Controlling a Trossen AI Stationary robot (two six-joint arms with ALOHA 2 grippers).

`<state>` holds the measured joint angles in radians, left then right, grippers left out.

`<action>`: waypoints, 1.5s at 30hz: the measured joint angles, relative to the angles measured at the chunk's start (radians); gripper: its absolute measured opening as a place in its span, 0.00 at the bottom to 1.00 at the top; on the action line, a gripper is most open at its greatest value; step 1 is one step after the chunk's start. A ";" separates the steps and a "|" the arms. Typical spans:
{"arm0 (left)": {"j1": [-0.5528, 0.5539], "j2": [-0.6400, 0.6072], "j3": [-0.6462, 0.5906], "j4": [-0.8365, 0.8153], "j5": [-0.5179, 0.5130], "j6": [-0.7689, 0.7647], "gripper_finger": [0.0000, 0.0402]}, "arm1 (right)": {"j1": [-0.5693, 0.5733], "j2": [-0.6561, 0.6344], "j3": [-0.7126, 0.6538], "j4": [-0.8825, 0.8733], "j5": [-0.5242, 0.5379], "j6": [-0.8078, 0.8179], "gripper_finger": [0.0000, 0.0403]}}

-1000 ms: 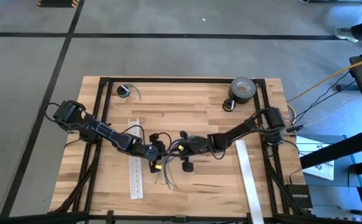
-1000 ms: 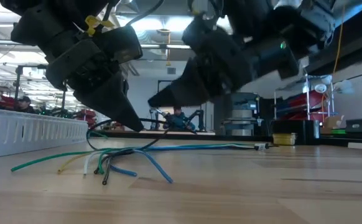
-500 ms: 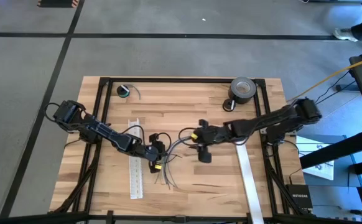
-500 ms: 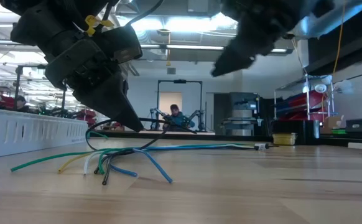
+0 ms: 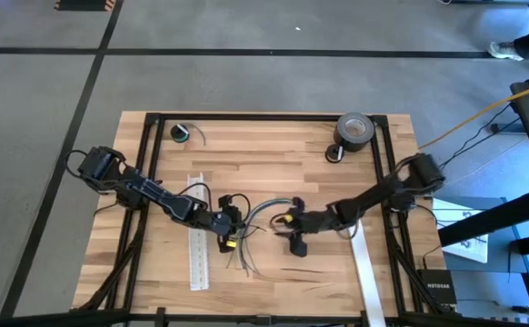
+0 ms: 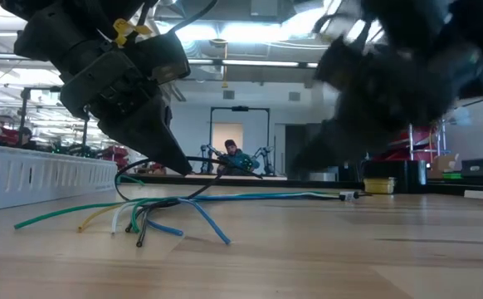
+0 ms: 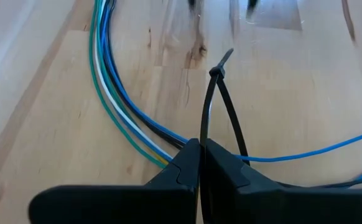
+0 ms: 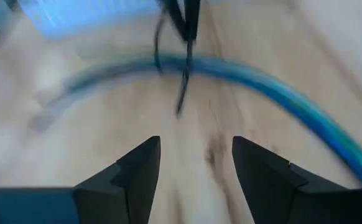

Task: Ziptie cables
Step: Wrap the colored cables with the black zip tie

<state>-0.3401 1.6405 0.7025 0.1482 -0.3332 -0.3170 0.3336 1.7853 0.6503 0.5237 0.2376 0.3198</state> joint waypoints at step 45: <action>0.002 -0.010 0.043 -0.009 0.009 -0.004 0.22 | 0.000 0.179 0.307 -0.285 0.189 -0.273 0.00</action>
<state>-0.3386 1.6306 0.7455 0.1394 -0.3244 -0.3208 0.3336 1.9644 0.9577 0.2386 0.4263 0.0471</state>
